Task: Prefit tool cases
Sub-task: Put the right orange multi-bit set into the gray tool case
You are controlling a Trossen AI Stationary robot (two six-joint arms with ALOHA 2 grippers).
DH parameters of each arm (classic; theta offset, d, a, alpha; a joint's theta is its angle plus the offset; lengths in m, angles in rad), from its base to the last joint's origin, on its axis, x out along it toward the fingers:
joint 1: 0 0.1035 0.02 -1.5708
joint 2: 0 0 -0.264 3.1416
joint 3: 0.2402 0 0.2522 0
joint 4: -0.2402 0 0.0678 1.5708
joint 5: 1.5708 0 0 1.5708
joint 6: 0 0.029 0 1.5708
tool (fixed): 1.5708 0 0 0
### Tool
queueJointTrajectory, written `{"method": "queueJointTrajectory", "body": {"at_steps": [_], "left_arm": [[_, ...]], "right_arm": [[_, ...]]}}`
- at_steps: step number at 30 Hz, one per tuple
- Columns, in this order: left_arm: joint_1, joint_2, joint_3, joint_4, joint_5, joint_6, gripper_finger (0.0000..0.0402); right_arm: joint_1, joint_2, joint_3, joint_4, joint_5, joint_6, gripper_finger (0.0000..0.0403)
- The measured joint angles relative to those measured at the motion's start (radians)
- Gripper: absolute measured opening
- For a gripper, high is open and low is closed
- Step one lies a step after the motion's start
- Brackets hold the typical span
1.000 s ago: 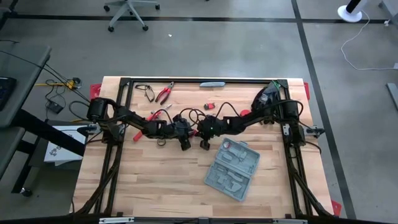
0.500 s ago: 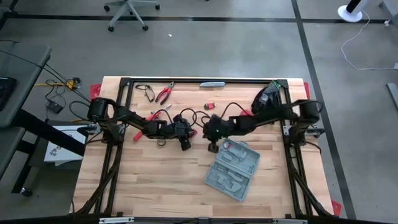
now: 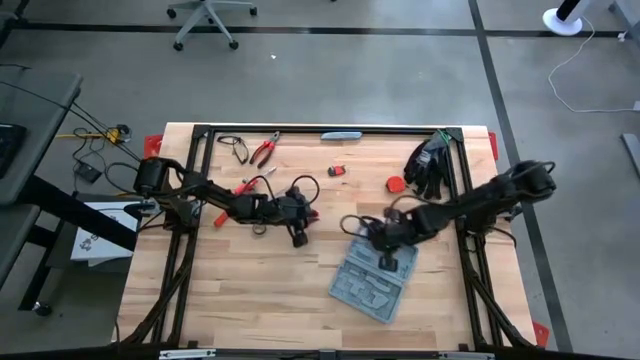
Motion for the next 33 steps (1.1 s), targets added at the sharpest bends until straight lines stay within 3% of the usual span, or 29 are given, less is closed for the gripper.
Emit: {"method": "queueJointTrajectory", "body": {"at_steps": [6, 10, 14, 22, 29, 33], "left_arm": [[-0.014, 0.043, 0.076, -0.027, 0.016, 0.044, 0.005], [-0.011, 0.056, 0.098, -0.027, 0.003, 0.09, 0.005], [0.003, 0.055, 0.099, -0.03, -0.038, 0.106, 0.005], [0.017, 0.053, 0.099, -0.081, -0.042, 0.089, 0.005], [-0.004, 0.052, 0.099, -0.193, -0.041, 0.028, 0.005], [-0.018, 0.052, 0.099, -0.175, -0.027, 0.017, 0.005]], "right_arm": [[0.041, -0.019, -0.215, 0.29, 0.008, 0.182, 0.0], [-0.017, -0.018, -0.268, 0.409, 0.05, 0.169, 0.0], [-0.116, -0.014, -0.255, 0.43, 0.127, 0.063, 0.0], [-0.311, -0.013, -0.243, 0.491, 0.129, -0.124, 0.0], [-0.261, -0.136, -0.242, 0.476, 0.104, -0.115, 0.0], [-0.225, -0.226, -0.24, 0.323, 0.135, -0.055, 0.0]]}}
